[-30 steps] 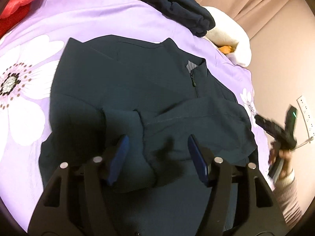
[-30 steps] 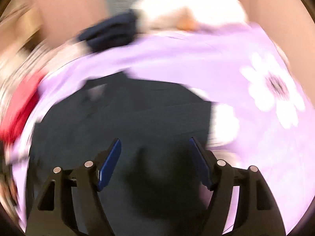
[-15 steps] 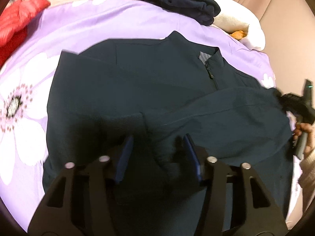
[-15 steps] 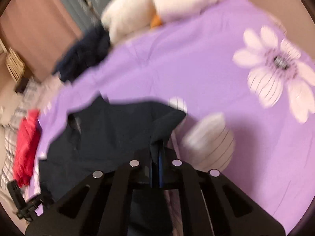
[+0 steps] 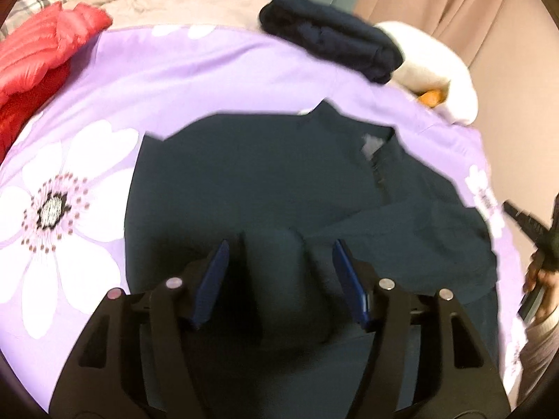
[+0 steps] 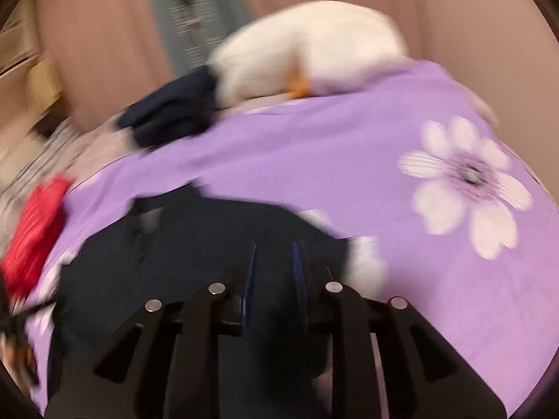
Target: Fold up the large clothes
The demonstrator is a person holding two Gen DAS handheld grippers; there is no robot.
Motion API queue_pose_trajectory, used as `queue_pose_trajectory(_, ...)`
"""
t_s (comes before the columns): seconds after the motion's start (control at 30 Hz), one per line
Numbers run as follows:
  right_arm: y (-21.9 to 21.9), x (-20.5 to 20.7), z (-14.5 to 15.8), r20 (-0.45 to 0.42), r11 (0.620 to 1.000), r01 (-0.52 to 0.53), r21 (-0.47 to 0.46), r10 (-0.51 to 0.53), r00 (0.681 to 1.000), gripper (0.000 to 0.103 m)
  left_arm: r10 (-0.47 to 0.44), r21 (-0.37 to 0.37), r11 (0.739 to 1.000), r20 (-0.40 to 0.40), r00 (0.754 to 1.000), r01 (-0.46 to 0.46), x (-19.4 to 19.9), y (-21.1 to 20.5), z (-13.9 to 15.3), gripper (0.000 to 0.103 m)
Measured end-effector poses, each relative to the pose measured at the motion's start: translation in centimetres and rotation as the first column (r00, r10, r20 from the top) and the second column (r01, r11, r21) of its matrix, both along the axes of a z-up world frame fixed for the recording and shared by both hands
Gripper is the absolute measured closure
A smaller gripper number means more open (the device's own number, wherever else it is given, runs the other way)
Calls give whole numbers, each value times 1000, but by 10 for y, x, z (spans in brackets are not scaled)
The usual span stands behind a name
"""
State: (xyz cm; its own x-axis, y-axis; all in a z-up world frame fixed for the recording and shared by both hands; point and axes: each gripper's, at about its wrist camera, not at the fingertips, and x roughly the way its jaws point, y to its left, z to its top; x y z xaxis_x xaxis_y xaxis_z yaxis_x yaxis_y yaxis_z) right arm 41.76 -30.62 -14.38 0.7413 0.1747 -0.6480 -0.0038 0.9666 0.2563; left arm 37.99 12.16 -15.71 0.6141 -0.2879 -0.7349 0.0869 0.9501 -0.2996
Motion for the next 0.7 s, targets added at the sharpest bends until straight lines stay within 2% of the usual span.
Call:
queue_pose_trajectory(0.1,45,-4,-3,-36,984,-170,-45,169,985,81,-47,-32,998,22,999,48,3,-18,9,43)
queue_pose_trajectory(0.17,73,-6,-11,-66,966,-253,-61,249,966,81,-99,-26,995,7,995,99,5,-38,4,56)
queue_pose_trajectory(0.2,91,-8,-18,-89,950,-302,-78,295,951,81,-130,-10,991,-12,991,130,4,-48,-2,65)
queue_pose_trajectory(0.23,101,-12,-22,-104,941,-326,-96,316,943,81,-155,4,988,-32,987,155,2,-56,-9,69)
queue_pose_trajectory(0.37,131,-31,-56,-204,900,-414,-134,384,900,81,-201,74,976,-77,977,207,-20,-61,-42,70)
queue_pose_trajectory(0.43,136,-46,-76,-234,882,-433,-188,388,892,81,-220,69,972,-77,972,225,-26,-58,-54,72)
queue_pose_trajectory(0.53,141,-59,-74,-205,866,-439,-240,397,894,81,-225,54,972,-55,973,227,-33,-52,-51,72)
queue_pose_trajectory(0.6,141,-59,-66,-210,870,-436,-229,393,895,81,-201,43,978,-64,977,204,-32,-50,-46,72)
queue_pose_trajectory(0.63,139,-60,-62,-200,876,-431,-214,393,898,81,-197,46,979,-54,979,199,-33,-49,-41,68)
queue_pose_trajectory(0.7,133,-59,-49,-158,894,-406,-188,381,911,80,-177,77,981,-14,984,178,-35,-50,-31,46)
